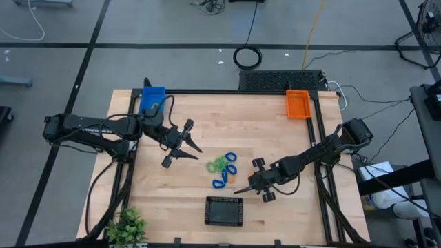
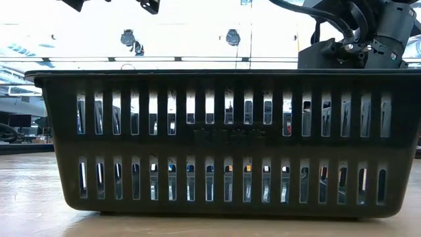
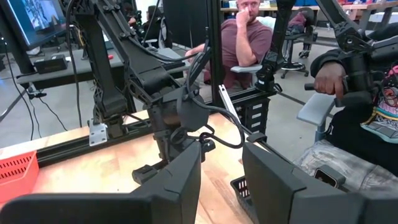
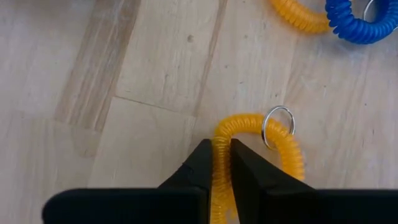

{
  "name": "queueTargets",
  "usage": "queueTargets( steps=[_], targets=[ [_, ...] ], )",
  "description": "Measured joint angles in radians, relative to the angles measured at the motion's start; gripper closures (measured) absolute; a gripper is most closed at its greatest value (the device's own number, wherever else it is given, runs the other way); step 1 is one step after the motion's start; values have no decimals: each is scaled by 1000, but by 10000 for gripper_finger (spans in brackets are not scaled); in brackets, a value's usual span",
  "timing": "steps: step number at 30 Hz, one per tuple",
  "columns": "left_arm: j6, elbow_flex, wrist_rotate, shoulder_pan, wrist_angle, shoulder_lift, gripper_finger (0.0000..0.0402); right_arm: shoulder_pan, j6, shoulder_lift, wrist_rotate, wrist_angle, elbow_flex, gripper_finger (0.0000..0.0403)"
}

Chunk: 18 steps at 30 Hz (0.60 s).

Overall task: Sort spring keychains into baskets
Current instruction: Put the orange spring keychain into the blue basket

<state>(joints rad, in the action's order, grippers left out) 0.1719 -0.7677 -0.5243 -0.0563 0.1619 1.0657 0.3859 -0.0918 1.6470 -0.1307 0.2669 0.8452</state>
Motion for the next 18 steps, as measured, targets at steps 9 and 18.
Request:
queueTargets(
  steps=[9, 18],
  targets=[
    [0, 0, 0, 0, 0, 0, 275, 0, 0, 0, -2, 0, 0, 371],
    [0, 0, 0, 0, 0, 0, 275, 0, 0, 0, -3, -3, 0, 373]
  ],
)
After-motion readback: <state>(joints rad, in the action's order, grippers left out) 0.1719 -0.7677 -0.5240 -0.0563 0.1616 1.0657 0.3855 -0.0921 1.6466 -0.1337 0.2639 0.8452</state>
